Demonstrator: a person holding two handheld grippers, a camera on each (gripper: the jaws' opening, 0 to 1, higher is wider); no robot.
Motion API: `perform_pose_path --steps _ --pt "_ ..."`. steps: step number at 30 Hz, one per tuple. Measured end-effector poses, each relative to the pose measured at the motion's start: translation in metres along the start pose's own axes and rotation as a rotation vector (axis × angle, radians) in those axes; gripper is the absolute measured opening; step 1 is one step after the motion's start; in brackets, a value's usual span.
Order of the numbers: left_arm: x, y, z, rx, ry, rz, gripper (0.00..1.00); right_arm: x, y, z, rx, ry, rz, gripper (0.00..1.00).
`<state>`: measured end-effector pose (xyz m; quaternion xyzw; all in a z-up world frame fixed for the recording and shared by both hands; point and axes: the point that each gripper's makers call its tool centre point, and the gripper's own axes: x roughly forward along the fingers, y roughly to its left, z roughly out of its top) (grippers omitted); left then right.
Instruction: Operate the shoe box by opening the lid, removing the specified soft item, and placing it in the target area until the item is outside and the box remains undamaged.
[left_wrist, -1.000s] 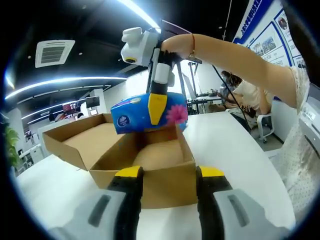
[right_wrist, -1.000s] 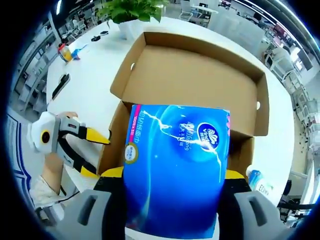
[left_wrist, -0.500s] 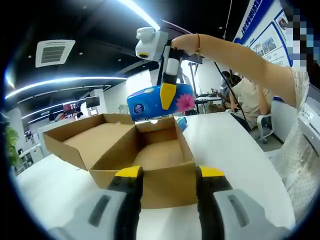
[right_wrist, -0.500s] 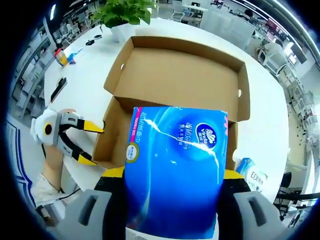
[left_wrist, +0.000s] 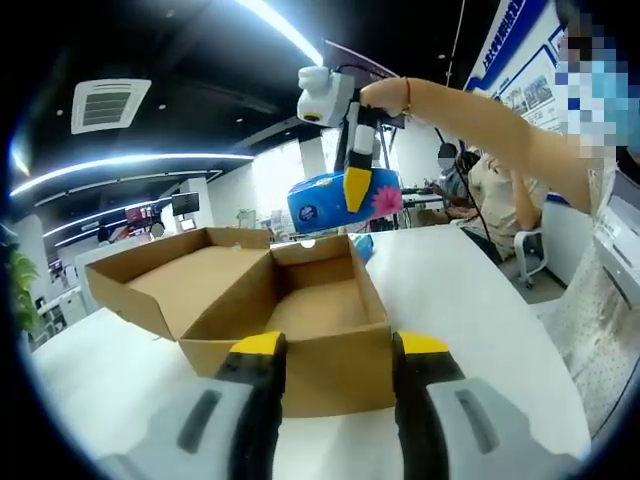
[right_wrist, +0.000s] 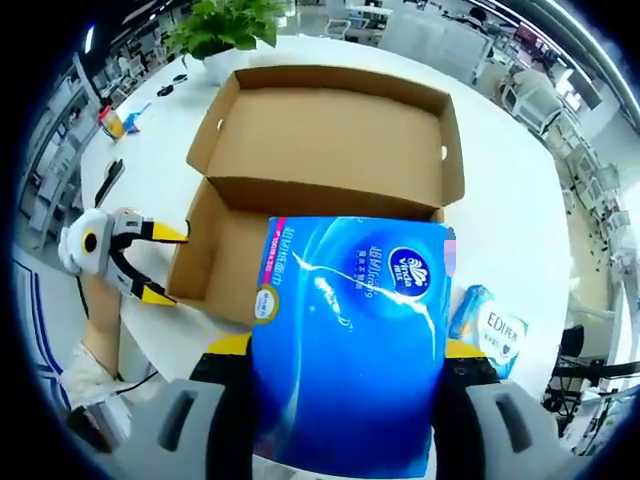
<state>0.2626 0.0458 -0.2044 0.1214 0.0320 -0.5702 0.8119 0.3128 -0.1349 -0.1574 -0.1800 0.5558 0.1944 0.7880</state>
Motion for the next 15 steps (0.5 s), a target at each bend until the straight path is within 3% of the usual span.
perform_pose_path --steps 15 --pt "-0.003 -0.002 -0.001 -0.003 -0.003 -0.002 0.43 0.0 -0.043 -0.05 0.109 -0.011 0.01 0.69"
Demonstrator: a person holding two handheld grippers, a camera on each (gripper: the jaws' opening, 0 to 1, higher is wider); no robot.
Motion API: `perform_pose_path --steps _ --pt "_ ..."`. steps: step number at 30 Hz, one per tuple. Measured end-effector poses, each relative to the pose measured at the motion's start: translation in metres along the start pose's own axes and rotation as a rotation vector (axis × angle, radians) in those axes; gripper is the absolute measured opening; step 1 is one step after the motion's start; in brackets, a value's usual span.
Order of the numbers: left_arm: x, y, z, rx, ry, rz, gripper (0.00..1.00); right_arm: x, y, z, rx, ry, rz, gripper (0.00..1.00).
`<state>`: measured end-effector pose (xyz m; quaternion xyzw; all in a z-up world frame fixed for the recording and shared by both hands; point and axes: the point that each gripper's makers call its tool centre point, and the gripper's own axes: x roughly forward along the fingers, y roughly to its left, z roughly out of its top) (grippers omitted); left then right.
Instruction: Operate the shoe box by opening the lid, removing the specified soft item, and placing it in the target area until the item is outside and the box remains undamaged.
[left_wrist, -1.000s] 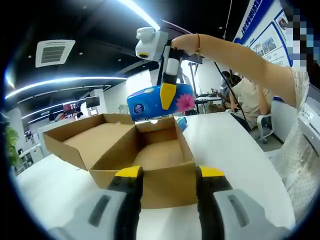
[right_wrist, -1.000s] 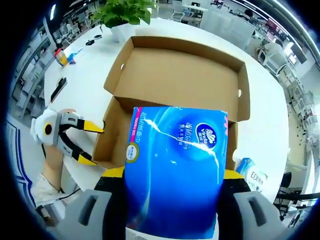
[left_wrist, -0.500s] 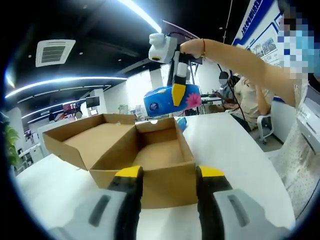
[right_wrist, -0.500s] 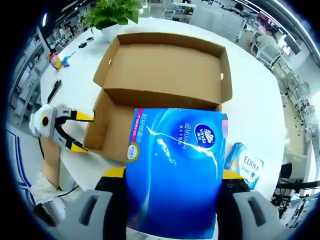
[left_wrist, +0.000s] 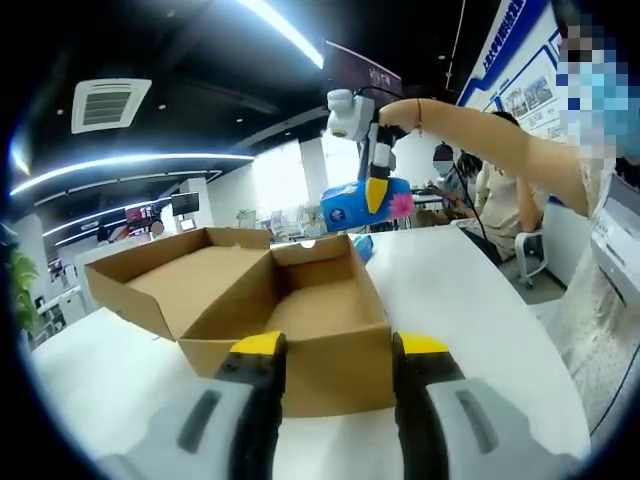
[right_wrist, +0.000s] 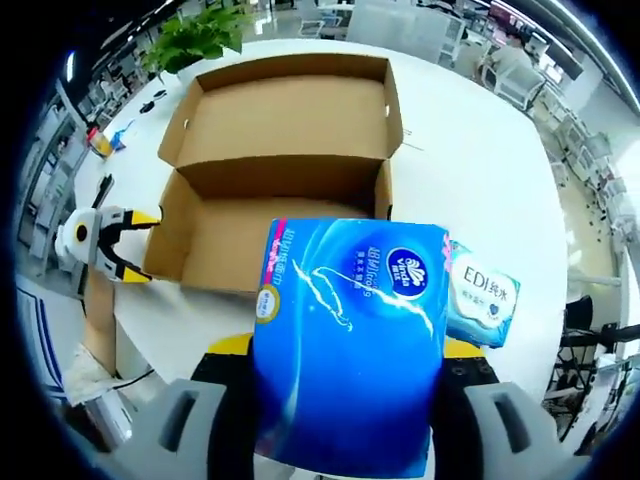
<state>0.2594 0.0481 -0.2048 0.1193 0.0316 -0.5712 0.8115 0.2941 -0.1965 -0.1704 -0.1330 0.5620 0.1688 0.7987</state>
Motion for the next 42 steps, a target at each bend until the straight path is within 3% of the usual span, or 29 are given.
perform_pose_path --steps 11,21,35,39,42 --pt "0.0 -0.003 -0.001 -0.001 0.0 0.001 0.43 0.007 -0.029 -0.043 0.068 0.022 0.016 0.69" --pt "0.001 -0.004 0.0 -0.003 -0.003 0.0 0.43 0.034 -0.045 -0.073 0.084 0.072 0.061 0.69" --pt "0.001 -0.006 0.0 -0.006 -0.009 -0.004 0.43 0.066 -0.039 -0.097 0.075 0.098 0.098 0.69" --pt "0.001 -0.005 0.001 -0.009 -0.013 -0.006 0.43 0.072 -0.046 -0.093 0.064 0.103 0.102 0.69" --pt "0.001 -0.005 0.001 -0.008 -0.012 -0.006 0.43 0.075 -0.037 -0.1 0.05 0.092 0.104 0.69"
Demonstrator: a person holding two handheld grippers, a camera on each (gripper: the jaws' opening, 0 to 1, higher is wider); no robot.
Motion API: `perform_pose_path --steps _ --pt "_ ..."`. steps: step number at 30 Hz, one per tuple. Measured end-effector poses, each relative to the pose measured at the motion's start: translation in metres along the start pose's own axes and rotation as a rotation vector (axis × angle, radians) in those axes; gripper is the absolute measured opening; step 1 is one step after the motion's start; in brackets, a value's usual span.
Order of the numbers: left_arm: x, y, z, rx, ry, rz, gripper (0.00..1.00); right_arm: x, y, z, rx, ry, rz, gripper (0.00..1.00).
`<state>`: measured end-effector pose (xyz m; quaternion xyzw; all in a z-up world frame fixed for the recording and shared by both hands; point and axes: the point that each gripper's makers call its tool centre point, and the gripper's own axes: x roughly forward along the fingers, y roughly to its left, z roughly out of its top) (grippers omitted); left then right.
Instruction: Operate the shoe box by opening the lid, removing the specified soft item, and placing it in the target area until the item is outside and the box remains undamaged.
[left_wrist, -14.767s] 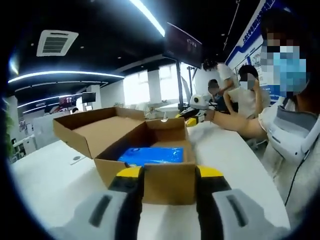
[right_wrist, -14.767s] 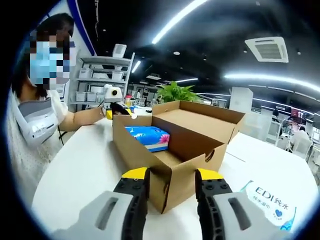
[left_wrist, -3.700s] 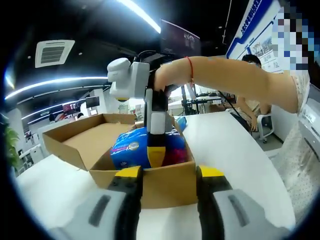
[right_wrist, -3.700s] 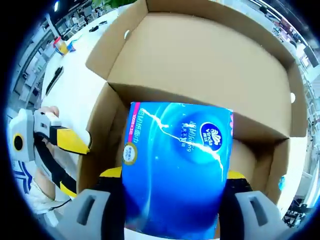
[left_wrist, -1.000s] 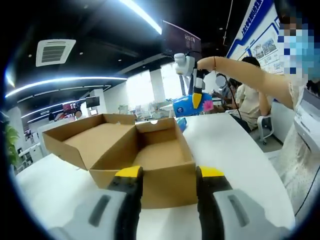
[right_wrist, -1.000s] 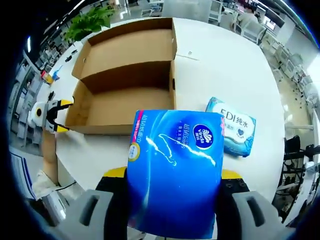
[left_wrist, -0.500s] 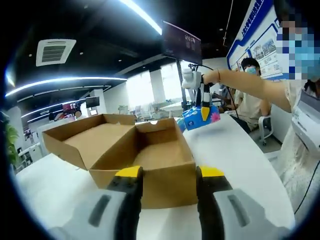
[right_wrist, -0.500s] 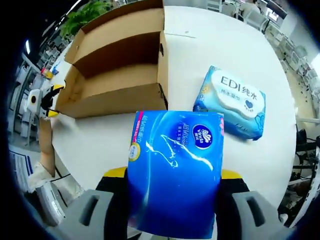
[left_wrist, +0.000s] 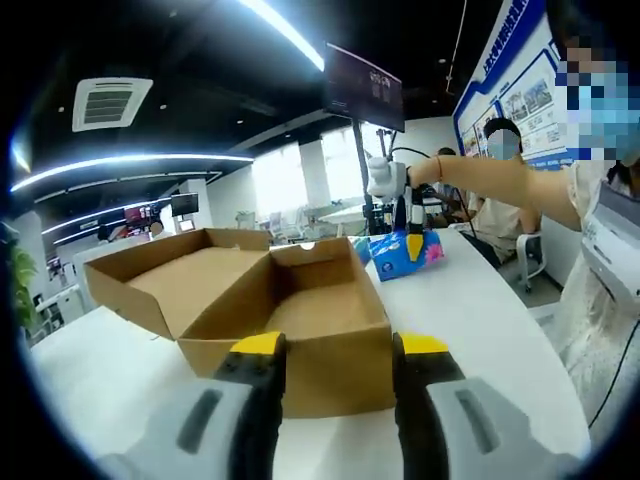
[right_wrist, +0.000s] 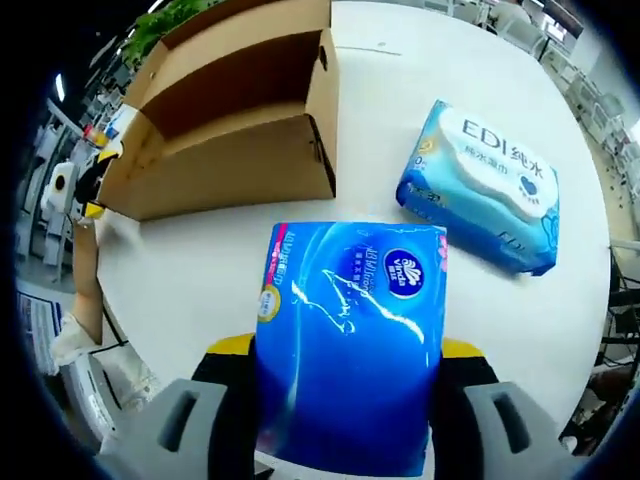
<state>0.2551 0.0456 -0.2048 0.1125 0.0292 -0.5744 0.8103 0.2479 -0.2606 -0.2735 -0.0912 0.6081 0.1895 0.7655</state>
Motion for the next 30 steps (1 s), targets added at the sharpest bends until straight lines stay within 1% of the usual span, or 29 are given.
perform_pose_path --steps 3,8,9,12,14,17,23,27,28,29,30 --pt "0.0 0.0 0.0 -0.001 -0.001 0.0 0.43 0.002 -0.001 -0.001 -0.023 0.009 -0.002 0.69" --pt "0.0 0.001 0.0 -0.002 -0.003 -0.002 0.43 0.006 -0.002 -0.009 -0.088 0.054 -0.024 0.69" --pt "0.0 0.002 0.0 -0.002 -0.003 -0.002 0.43 0.006 -0.002 -0.008 -0.085 0.052 -0.02 0.69" --pt "-0.001 0.003 0.001 -0.002 -0.003 -0.002 0.43 0.005 -0.003 -0.007 -0.119 0.061 -0.022 0.7" --pt "-0.001 0.003 0.0 -0.003 -0.004 -0.002 0.43 0.004 -0.004 -0.009 -0.138 0.092 -0.02 0.71" --pt "-0.001 0.004 0.001 -0.003 -0.005 -0.003 0.43 0.003 -0.006 -0.009 -0.211 0.107 -0.036 0.71" --pt "-0.002 0.005 0.001 -0.002 -0.004 -0.002 0.43 0.002 -0.01 -0.007 -0.255 0.12 -0.052 0.73" --pt "-0.002 0.005 0.001 0.0 -0.003 -0.002 0.43 0.0 -0.013 -0.007 -0.337 0.116 -0.078 0.74" --pt "-0.002 0.005 0.001 0.0 -0.003 -0.002 0.43 -0.001 -0.015 -0.006 -0.382 0.116 -0.092 0.74" --pt "-0.002 0.004 0.001 0.0 -0.003 -0.002 0.43 -0.001 -0.016 -0.005 -0.393 0.117 -0.095 0.73" --pt "-0.002 0.004 0.001 0.0 -0.003 -0.002 0.43 -0.002 -0.017 -0.006 -0.422 0.121 -0.112 0.73"
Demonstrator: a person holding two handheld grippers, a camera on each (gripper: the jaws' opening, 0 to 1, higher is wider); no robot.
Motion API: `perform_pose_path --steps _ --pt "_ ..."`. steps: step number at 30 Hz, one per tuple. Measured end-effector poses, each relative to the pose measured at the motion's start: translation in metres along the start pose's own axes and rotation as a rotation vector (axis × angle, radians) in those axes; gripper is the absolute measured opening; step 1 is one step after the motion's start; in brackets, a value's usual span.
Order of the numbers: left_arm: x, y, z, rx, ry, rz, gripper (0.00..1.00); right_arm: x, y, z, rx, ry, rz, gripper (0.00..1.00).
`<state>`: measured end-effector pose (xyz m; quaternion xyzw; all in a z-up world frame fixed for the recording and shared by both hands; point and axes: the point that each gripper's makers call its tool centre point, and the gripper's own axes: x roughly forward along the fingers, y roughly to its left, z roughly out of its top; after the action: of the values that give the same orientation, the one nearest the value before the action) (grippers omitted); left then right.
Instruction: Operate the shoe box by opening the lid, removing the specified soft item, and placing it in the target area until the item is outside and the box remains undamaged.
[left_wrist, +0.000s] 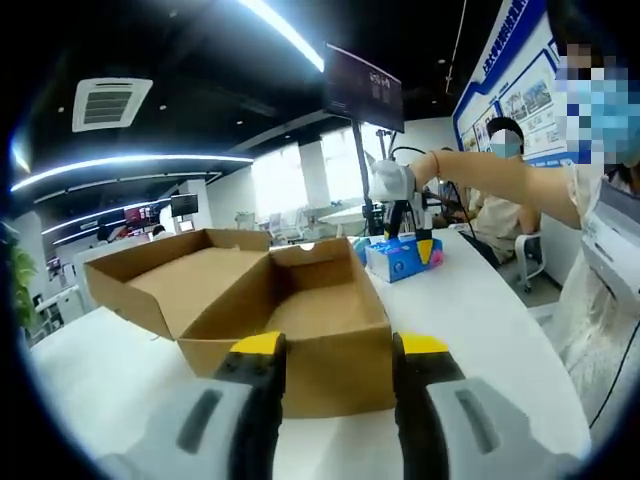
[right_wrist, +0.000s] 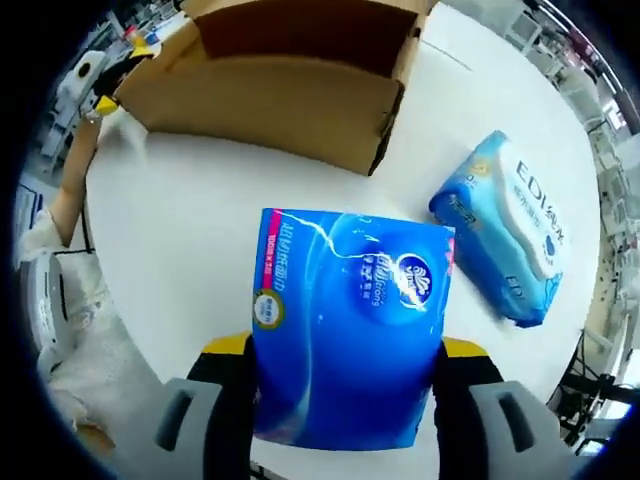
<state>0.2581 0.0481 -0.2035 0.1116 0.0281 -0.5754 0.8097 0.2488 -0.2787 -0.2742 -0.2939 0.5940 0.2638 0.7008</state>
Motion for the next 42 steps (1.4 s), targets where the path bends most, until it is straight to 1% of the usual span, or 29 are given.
perform_pose_path --steps 5,8,10,13,16,18,19,21,23,25,26,27,28,30,32,33,35,36,37,40,42 --pt "0.0 -0.001 0.0 0.0 0.0 0.0 0.43 -0.005 -0.006 0.0 -0.136 0.002 -0.058 0.72" --pt "0.001 -0.001 0.0 0.0 0.0 0.0 0.43 -0.008 -0.007 -0.002 -0.189 -0.002 -0.091 0.72" --pt "0.001 -0.002 0.0 0.001 0.0 0.0 0.43 -0.012 -0.013 -0.002 -0.235 -0.006 -0.129 0.72" --pt "0.002 -0.002 0.0 0.001 0.0 0.0 0.43 -0.018 -0.015 -0.004 -0.233 -0.014 -0.132 0.68" --pt "0.002 -0.003 0.0 0.001 0.001 0.0 0.43 -0.027 -0.016 0.001 -0.243 -0.064 -0.153 0.65" --pt "0.002 -0.003 0.0 0.001 0.001 0.0 0.43 -0.032 -0.013 0.006 -0.271 -0.111 -0.163 0.61" --pt "0.002 -0.003 0.0 0.001 0.001 0.001 0.43 -0.035 -0.011 0.005 -0.274 -0.127 -0.162 0.57" --pt "0.002 -0.002 0.0 0.001 0.001 0.001 0.43 -0.039 -0.007 0.004 -0.257 -0.156 -0.17 0.5" --pt "0.002 -0.003 0.0 0.002 0.002 0.002 0.43 -0.041 -0.002 0.001 -0.24 -0.187 -0.191 0.42" --pt "0.002 -0.002 0.0 0.001 0.002 0.003 0.43 -0.039 0.007 -0.007 -0.256 -0.208 -0.202 0.32" --pt "0.002 -0.002 0.0 0.001 0.002 0.003 0.43 -0.038 0.008 -0.01 -0.265 -0.207 -0.213 0.3" --pt "0.002 -0.002 0.0 0.001 0.002 0.003 0.43 -0.037 0.005 -0.014 -0.289 -0.202 -0.247 0.31" --pt "0.002 -0.002 0.0 0.001 0.002 0.002 0.43 -0.037 0.003 -0.016 -0.288 -0.209 -0.275 0.32" --pt "0.002 -0.001 0.0 0.0 0.001 0.002 0.43 -0.035 0.004 -0.018 -0.261 -0.221 -0.288 0.32" --pt "0.002 -0.001 0.0 -0.001 0.0 0.002 0.43 -0.034 0.004 -0.017 -0.271 -0.243 -0.312 0.31" --pt "0.002 -0.001 0.0 -0.001 0.001 0.003 0.43 -0.033 0.004 -0.017 -0.285 -0.245 -0.329 0.3" --pt "0.002 -0.001 0.0 -0.001 0.001 0.004 0.43 -0.032 0.001 -0.017 -0.357 -0.237 -0.386 0.3" --pt "0.002 -0.001 0.0 -0.001 0.001 0.004 0.43 -0.031 0.001 -0.018 -0.396 -0.228 -0.404 0.31" --pt "0.001 -0.001 0.0 -0.001 0.001 0.004 0.43 -0.031 0.0 -0.018 -0.419 -0.227 -0.414 0.31" --pt "0.001 -0.002 0.0 -0.002 -0.001 0.003 0.43 -0.033 -0.003 -0.02 -0.412 -0.251 -0.402 0.29" --pt "0.001 -0.002 0.0 -0.002 -0.001 0.002 0.43 -0.032 -0.005 -0.021 -0.443 -0.255 -0.401 0.29"
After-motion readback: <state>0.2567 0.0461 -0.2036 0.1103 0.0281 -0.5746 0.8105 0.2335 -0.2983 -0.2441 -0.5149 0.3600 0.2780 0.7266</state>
